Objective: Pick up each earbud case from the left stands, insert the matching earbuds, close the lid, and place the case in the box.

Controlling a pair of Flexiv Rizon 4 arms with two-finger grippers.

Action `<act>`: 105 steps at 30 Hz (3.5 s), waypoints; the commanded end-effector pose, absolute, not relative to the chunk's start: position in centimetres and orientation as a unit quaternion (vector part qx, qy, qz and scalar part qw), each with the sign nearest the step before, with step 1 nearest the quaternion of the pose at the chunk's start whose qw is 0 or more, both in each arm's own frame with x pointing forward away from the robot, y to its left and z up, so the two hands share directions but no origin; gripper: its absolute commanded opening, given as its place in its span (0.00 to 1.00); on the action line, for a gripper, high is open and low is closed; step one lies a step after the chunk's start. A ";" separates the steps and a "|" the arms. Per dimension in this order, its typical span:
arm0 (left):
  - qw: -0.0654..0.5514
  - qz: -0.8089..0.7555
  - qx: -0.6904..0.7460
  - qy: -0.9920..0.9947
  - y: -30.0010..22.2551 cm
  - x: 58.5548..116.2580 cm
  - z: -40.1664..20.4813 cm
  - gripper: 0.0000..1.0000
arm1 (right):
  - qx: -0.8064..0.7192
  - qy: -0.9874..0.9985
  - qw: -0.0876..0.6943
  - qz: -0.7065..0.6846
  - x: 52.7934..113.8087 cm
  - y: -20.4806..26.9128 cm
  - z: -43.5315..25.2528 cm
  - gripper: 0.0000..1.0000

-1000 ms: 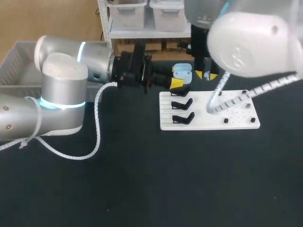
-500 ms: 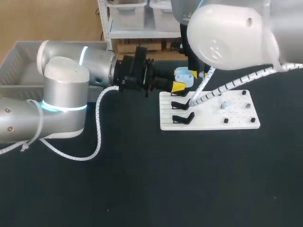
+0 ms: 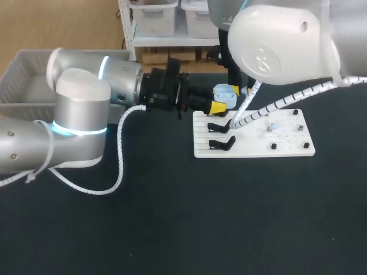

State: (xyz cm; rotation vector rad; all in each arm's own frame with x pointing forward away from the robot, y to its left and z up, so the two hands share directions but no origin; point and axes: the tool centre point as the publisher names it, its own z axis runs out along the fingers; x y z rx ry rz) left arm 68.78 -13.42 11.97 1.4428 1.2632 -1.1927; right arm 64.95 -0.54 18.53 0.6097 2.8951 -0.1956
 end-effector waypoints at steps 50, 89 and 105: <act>0.451 -0.468 0.583 0.487 -13.7 68.1 11.7 0.00 | 0.310 0.947 0.068 -0.046 66.8 1.9 17.9 0.00; 0.451 -0.468 0.583 0.487 -13.7 68.1 11.7 0.00 | 0.309 0.947 0.053 -0.066 67.8 2.0 16.1 0.00; 0.451 -0.468 0.583 0.487 -13.7 68.1 11.7 0.00 | 0.307 0.948 0.050 -0.069 67.9 1.7 15.2 0.81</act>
